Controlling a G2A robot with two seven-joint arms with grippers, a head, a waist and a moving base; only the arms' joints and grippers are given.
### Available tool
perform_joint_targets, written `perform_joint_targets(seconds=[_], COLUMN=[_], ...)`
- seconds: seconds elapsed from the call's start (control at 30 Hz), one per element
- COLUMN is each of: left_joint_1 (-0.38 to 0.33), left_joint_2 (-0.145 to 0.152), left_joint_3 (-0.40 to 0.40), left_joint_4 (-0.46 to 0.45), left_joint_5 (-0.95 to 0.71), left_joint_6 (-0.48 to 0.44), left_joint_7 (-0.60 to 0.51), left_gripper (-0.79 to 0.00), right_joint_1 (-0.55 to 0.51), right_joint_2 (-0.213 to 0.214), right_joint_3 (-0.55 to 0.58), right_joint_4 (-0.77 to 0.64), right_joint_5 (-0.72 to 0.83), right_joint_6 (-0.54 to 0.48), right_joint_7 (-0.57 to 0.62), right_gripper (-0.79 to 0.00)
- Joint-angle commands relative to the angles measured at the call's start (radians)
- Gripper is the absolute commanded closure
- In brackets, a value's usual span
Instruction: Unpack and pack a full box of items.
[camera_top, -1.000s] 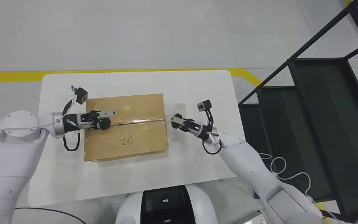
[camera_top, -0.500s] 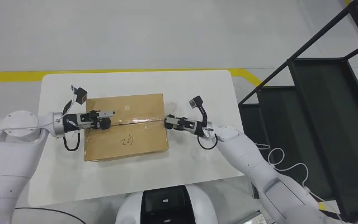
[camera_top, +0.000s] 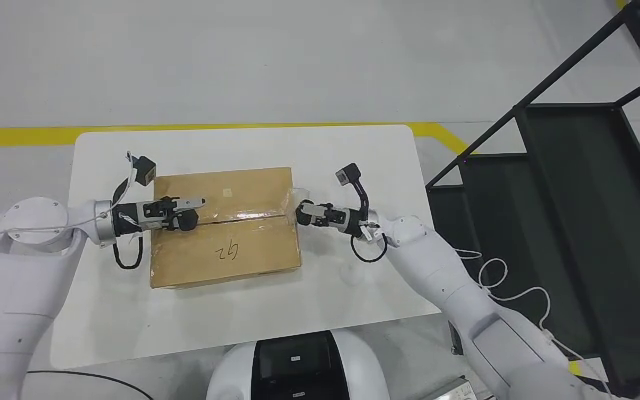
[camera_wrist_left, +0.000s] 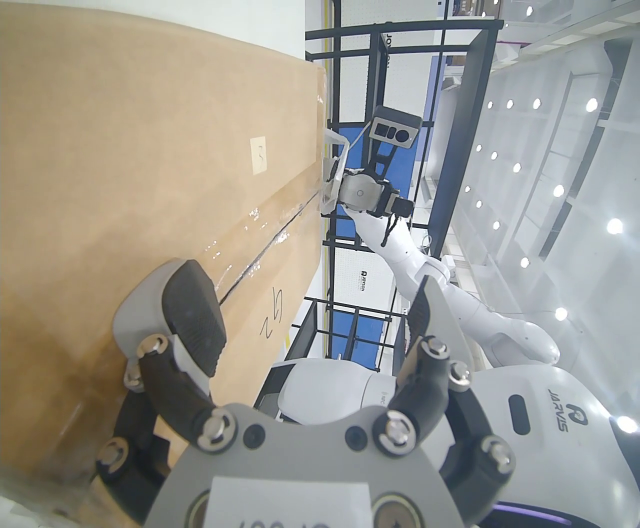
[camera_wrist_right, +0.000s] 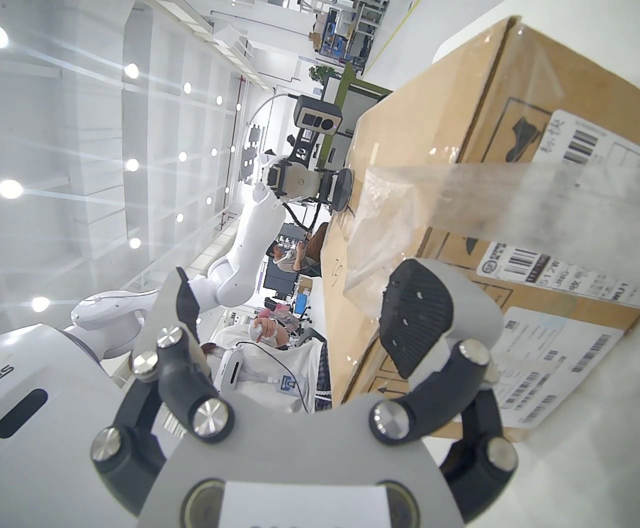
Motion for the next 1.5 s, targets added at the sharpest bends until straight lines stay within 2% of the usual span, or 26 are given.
perform_joint_targets(seconds=[0.0, 0.4, 0.43, 0.47, 0.5, 0.53, 0.87, 1.2, 1.47], left_joint_1=[0.0, 0.014, 0.016, 0.018, 0.019, 0.021, 0.023, 0.032, 0.032], left_joint_2=[0.0, 0.002, 0.003, 0.003, 0.003, 0.004, 0.004, 0.005, 0.004], left_joint_3=[0.0, -0.012, -0.014, -0.016, -0.017, -0.018, -0.021, -0.028, -0.027], left_joint_4=[-0.003, -0.011, -0.013, -0.015, -0.017, -0.019, -0.029, -0.03, -0.029], left_joint_5=[0.0, -0.002, -0.002, -0.002, -0.001, -0.001, -0.002, -0.006, -0.005], left_joint_6=[-0.001, -0.004, -0.003, -0.003, -0.002, -0.001, -0.001, -0.005, -0.001], left_joint_7=[0.0, 0.01, 0.01, 0.01, 0.01, 0.01, 0.015, 0.018, 0.02], left_gripper=[-0.785, -0.785, -0.785, -0.785, -0.785, -0.785, -0.785, -0.785, -0.785], right_joint_1=[0.002, 0.046, 0.045, 0.042, 0.039, 0.035, -0.006, -0.088, -0.1], right_joint_2=[0.002, -0.003, -0.002, -0.001, 0.002, 0.004, 0.02, 0.041, 0.041], right_joint_3=[0.009, 0.033, 0.037, 0.043, 0.048, 0.053, 0.09, 0.128, 0.109], right_joint_4=[-0.003, 0.022, 0.022, 0.023, 0.022, 0.017, -0.066, -0.246, -0.328], right_joint_5=[0.004, 0.048, 0.047, 0.042, 0.031, 0.023, -0.069, -0.223, -0.274], right_joint_6=[0.006, 0.04, 0.035, 0.029, 0.026, 0.025, 0.037, 0.1, 0.161], right_joint_7=[0.002, 0.02, 0.018, 0.014, 0.009, 0.003, -0.057, -0.165, -0.171], right_gripper=[-0.785, -0.785, -0.739, -0.413, -0.182, 0.0, 0.0, 0.0, 0.0])
